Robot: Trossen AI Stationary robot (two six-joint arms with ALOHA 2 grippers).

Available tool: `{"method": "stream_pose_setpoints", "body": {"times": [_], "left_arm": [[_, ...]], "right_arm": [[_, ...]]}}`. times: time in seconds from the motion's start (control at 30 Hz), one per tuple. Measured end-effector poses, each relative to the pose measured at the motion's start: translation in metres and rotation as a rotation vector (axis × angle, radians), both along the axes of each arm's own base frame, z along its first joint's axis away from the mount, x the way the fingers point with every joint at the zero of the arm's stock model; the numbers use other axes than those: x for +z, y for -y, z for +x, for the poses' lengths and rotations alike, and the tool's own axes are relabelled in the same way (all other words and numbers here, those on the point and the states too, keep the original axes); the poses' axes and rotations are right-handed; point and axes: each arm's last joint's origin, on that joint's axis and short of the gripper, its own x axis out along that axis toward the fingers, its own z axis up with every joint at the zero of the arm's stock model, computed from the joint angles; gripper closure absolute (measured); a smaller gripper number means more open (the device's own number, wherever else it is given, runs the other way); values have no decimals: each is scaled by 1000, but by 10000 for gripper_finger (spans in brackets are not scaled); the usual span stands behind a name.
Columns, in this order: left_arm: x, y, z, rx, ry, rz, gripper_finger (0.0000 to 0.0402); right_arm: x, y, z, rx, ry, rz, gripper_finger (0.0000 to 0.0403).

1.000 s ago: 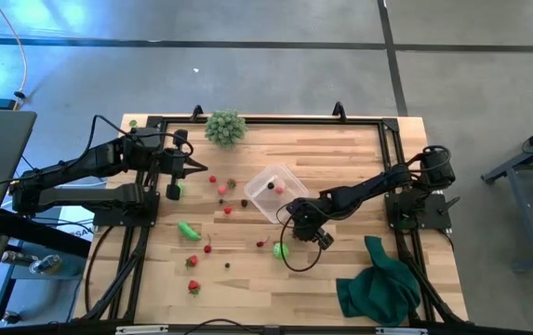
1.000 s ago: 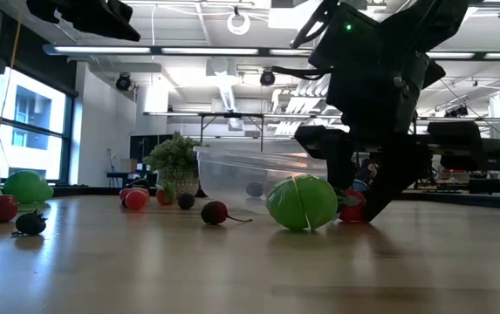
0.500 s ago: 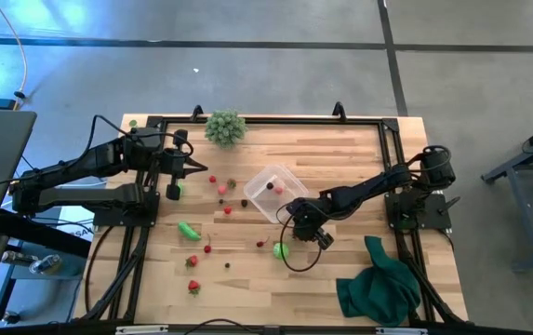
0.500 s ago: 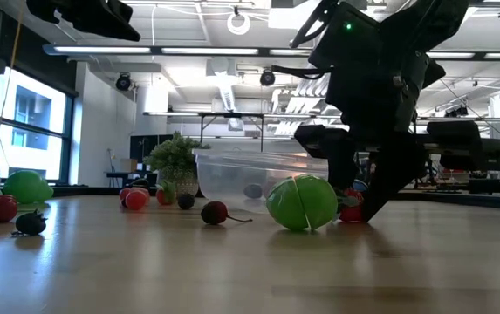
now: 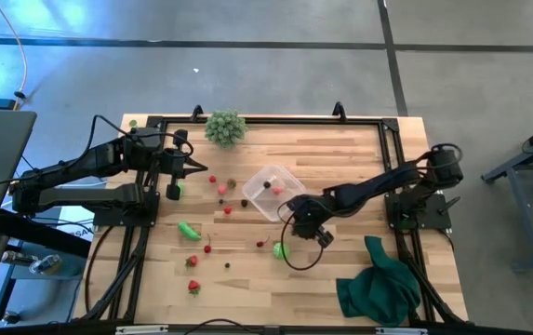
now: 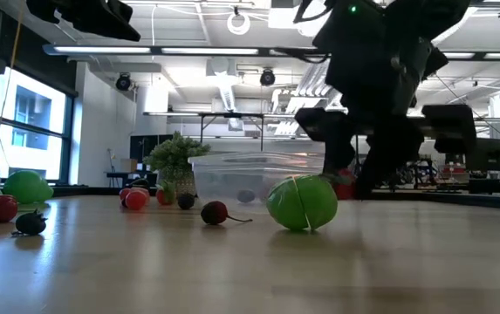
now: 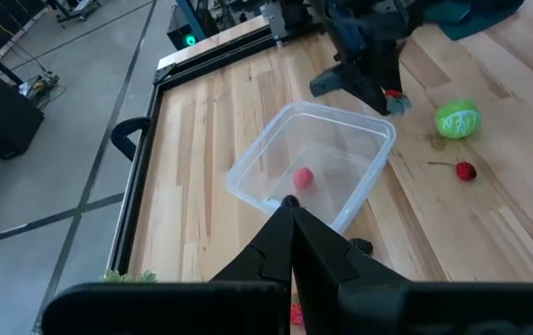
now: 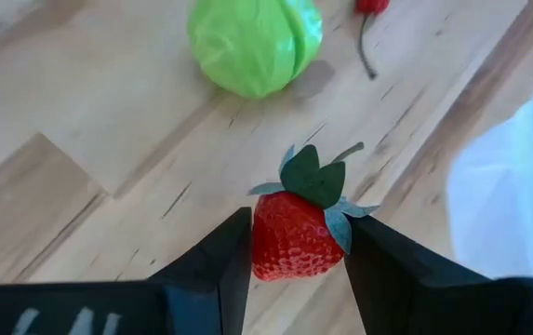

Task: Pick and placing Produce into tupperware
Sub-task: Put the red strawberry into the transparent bin

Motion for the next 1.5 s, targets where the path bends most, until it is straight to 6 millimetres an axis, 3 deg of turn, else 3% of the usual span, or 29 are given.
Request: {"method": "stream_pose_setpoints", "body": {"times": [0.23,0.43,0.7,0.8,0.93,1.1,1.3,1.5], "left_arm": [[0,0,0,0,0,0,401],[0,0,0,0,0,0,401],[0,0,0,1,0,0,401],[0,0,0,0,0,0,401],[0,0,0,1,0,0,401],[0,0,0,1,0,0,401],[0,0,0,0,0,0,401],[0,0,0,0,0,0,401]], "right_arm": [[33,1,-8,-36,96,40,265],[84,6,-11,-165,281,47,265],[162,42,8,-466,499,139,265],[172,60,18,-530,466,161,265],[158,86,39,-583,322,190,265],[99,107,73,-643,17,251,265],[51,111,95,-610,-156,204,265],[36,111,98,-559,-190,201,265]]}}
